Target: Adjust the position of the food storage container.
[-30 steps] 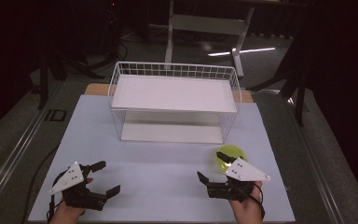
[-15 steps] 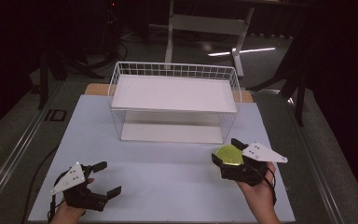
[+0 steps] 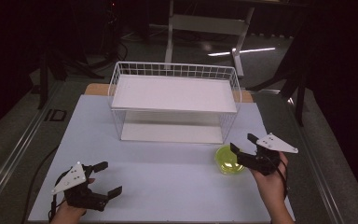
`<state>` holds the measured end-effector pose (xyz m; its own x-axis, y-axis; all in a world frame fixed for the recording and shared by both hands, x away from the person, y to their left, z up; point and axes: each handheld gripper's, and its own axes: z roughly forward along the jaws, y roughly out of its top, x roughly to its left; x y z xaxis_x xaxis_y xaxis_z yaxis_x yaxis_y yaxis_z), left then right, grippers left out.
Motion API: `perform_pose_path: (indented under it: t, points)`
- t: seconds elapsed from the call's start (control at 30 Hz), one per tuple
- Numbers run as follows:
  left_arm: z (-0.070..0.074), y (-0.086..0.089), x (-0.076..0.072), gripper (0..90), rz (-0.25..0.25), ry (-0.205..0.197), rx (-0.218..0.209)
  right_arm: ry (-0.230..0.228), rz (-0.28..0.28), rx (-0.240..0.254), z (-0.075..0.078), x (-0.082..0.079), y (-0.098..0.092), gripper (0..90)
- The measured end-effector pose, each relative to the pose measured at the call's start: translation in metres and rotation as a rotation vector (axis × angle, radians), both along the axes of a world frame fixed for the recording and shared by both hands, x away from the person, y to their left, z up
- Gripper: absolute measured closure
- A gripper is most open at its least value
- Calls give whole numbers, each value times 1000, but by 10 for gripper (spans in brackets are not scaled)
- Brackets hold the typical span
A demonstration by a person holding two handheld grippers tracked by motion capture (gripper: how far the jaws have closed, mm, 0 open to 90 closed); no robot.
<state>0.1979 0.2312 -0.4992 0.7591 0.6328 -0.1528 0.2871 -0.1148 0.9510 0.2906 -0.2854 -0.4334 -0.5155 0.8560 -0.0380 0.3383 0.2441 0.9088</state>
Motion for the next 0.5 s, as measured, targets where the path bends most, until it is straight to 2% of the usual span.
perform_pose_path:
  t: [0.07,0.13,0.3,0.4,0.5]
  points:
    - [0,0,0,4,0,0,0,5,-19,3,-3,2,-6,280]
    - [0,0,0,4,-1,1,-1,13,-35,-2,-10,4,-16,358]
    - [0,-1,1,4,-4,1,1,32,-67,-17,-21,6,-27,433]
    - [-1,-1,1,4,-6,2,1,57,-94,-16,-27,7,-34,480]
    - [-1,-1,1,4,-5,3,3,111,-146,-16,-36,8,-42,536]
